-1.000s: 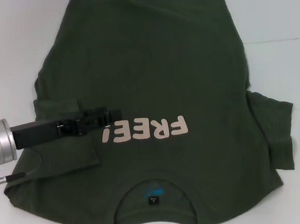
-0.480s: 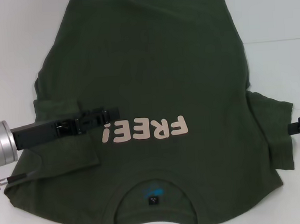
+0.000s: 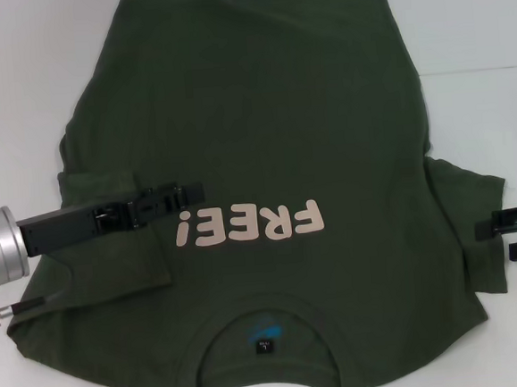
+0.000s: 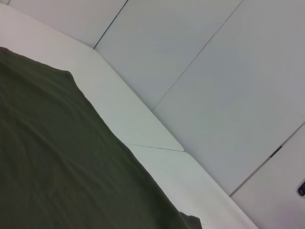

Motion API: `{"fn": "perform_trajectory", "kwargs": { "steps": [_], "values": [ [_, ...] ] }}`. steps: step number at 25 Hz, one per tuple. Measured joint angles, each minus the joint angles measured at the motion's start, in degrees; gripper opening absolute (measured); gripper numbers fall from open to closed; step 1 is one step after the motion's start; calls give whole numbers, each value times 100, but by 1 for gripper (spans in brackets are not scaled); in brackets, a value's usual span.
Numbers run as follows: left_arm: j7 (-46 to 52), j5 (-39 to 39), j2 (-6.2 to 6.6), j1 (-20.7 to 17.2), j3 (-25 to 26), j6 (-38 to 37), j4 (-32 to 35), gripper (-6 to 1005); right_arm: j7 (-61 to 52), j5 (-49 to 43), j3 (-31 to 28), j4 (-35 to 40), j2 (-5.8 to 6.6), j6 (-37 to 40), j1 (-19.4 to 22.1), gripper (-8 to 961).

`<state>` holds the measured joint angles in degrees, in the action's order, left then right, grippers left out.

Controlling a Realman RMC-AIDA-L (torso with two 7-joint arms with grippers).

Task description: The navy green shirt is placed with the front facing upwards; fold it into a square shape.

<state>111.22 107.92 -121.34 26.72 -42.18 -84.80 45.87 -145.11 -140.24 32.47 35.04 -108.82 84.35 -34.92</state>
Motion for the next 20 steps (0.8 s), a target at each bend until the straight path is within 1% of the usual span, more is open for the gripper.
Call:
{"fn": "perform_trajectory", "kwargs": {
  "steps": [7, 16, 19, 20],
  "values": [
    [1, -1, 4, -20, 0, 44, -9, 657, 10, -4, 74, -13, -28, -210, -45, 851],
    [8, -1, 13, -30, 0, 59, -9, 657, 81, 33, 56, -29, -155, -349, -110, 852],
    [10, -1, 16, -29, 3, 64, -9, 658, 79, 36, 61, -108, -173, -422, -136, 852],
    [10, -1, 19, -29, 5, 63, -9, 658, 68, 36, 75, -144, -175, -445, -148, 837]
  ]
}}
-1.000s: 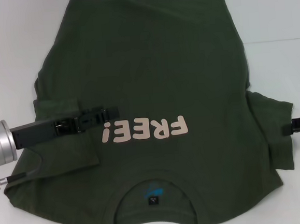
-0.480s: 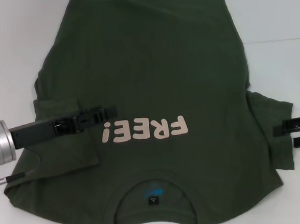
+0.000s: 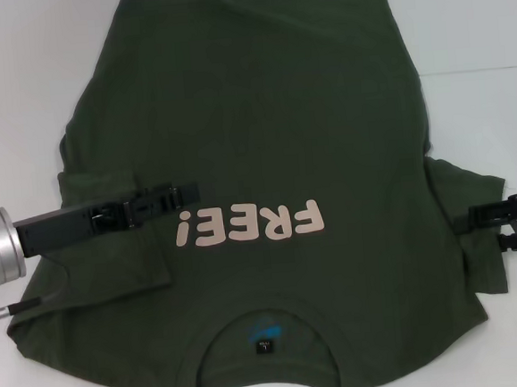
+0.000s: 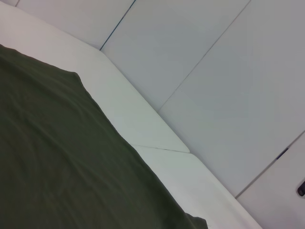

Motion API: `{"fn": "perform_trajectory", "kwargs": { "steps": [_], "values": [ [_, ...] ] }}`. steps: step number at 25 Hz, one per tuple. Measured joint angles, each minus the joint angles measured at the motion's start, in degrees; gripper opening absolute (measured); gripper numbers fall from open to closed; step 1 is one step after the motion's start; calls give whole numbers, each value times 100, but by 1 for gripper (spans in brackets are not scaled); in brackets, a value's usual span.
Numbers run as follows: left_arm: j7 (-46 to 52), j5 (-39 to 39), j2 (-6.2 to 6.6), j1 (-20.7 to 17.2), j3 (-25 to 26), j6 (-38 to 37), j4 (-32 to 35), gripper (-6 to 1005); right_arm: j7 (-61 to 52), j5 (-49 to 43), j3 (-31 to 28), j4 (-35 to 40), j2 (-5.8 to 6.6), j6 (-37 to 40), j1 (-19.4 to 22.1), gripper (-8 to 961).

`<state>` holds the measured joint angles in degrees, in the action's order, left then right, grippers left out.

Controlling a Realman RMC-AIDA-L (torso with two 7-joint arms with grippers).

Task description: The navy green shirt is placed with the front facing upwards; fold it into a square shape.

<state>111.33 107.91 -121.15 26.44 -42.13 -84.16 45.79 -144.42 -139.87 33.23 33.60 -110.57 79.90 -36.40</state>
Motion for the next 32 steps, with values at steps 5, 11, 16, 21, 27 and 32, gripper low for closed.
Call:
{"fn": "perform_trajectory", "kwargs": {
  "steps": [5, 11, 16, 21, 27, 32],
  "values": [
    [8, -8, 4, 9, 3, 0, 1, 658, 14, 4, -3, 3, 3, 26, -2, 763],
    [11, -12, 4, 11, 4, -2, 1, 658, 17, 1, 11, -3, 43, 33, 22, 574],
    [12, -15, 4, 11, 4, -3, 1, 658, 19, 0, 15, -6, 45, 11, 38, 349],
    [19, -17, 4, 6, 4, -4, 1, 658, 20, -8, 17, -12, 52, -7, 42, 189],
    [21, -17, -2, 2, 3, -4, 1, 657, 97, -59, 28, 13, 53, -67, 53, 66],
    [21, -17, -5, -13, 33, -30, 1, 657, 505, -51, -41, 126, 199, -201, 155, 14]
  ]
}}
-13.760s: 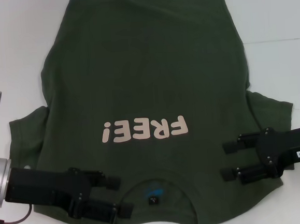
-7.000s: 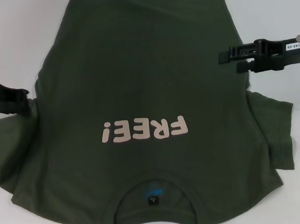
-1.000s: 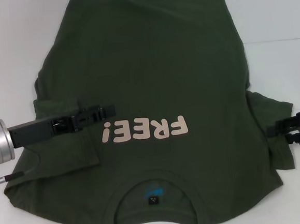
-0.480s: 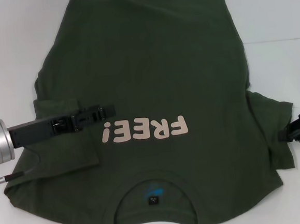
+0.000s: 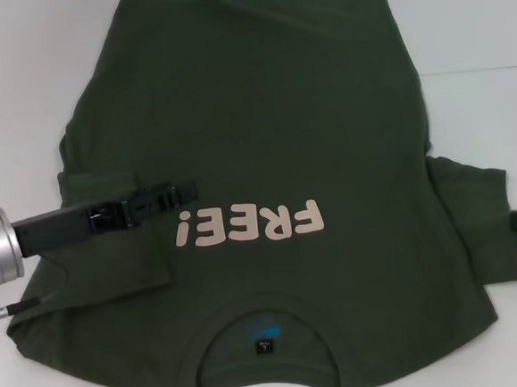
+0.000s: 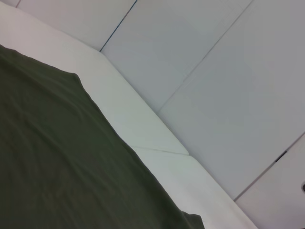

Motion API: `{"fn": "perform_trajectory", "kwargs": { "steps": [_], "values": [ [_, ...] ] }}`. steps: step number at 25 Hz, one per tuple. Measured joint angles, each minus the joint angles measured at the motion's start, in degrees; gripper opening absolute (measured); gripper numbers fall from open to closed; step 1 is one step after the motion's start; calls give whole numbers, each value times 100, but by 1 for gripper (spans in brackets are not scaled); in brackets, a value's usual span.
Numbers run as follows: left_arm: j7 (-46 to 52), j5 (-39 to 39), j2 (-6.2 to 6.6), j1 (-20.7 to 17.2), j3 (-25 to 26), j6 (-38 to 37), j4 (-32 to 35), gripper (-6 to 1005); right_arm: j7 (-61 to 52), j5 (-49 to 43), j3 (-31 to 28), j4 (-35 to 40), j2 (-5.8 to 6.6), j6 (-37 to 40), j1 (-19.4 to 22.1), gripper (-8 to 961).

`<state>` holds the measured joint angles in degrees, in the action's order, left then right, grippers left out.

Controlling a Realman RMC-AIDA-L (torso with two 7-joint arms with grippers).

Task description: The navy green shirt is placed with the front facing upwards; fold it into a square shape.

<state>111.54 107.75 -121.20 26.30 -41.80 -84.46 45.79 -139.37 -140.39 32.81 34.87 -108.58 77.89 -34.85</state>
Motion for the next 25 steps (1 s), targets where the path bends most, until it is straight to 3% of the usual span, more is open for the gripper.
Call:
{"fn": "perform_trajectory", "kwargs": {
  "steps": [11, 25],
  "values": [
    [56, 1, -6, -3, 216, -45, 0, 657, 82, -13, -11, 447, 51, -287, 29, 15],
    [79, 1, 9, -23, 668, -44, 0, 657, -273, -15, -5, 460, 212, -480, -189, 37]
  ]
}}
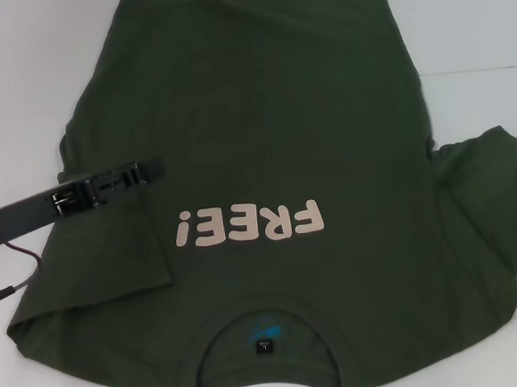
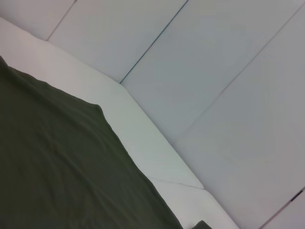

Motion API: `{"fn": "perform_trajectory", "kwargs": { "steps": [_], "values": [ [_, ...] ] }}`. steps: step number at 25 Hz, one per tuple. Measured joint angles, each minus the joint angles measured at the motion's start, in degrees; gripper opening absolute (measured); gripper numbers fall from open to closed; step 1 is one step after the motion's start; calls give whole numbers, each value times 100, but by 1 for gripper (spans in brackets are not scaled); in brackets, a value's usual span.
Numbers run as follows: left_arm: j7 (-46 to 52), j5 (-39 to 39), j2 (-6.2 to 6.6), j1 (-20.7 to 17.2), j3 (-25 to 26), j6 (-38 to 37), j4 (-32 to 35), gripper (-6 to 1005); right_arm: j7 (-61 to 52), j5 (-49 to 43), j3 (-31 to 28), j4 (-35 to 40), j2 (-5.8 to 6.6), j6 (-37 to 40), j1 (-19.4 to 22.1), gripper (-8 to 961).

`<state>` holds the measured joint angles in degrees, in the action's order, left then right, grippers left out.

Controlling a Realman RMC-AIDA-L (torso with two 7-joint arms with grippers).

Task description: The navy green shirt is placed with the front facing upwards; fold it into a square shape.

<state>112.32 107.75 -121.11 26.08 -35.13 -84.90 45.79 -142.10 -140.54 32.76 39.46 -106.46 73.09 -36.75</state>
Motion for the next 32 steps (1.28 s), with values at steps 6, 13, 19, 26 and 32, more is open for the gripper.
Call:
{"fn": "perform_trajectory", "kwargs": {
  "steps": [6, 13, 19, 26, 32],
  "values": [
    [0, -10, 0, -41, 89, 9, 12, 657, -263, 0, 24, 0, 68, -115, -92, 47],
    [-37, -36, -18, -42, 190, 1, 11, 658, -435, 11, 4, 18, 118, -120, -173, 58],
    [-49, -92, -26, -39, 191, -1, 20, 657, -522, 108, 43, 29, 72, 60, -249, 67],
    [-22, -232, -8, -38, 201, 51, 10, 658, -465, 104, 181, -40, -139, 840, -610, 78],
    [-13, -269, 2, -67, 422, 54, 5, 658, -484, 107, 472, -77, -351, 1086, -949, 87]
  ]
}}
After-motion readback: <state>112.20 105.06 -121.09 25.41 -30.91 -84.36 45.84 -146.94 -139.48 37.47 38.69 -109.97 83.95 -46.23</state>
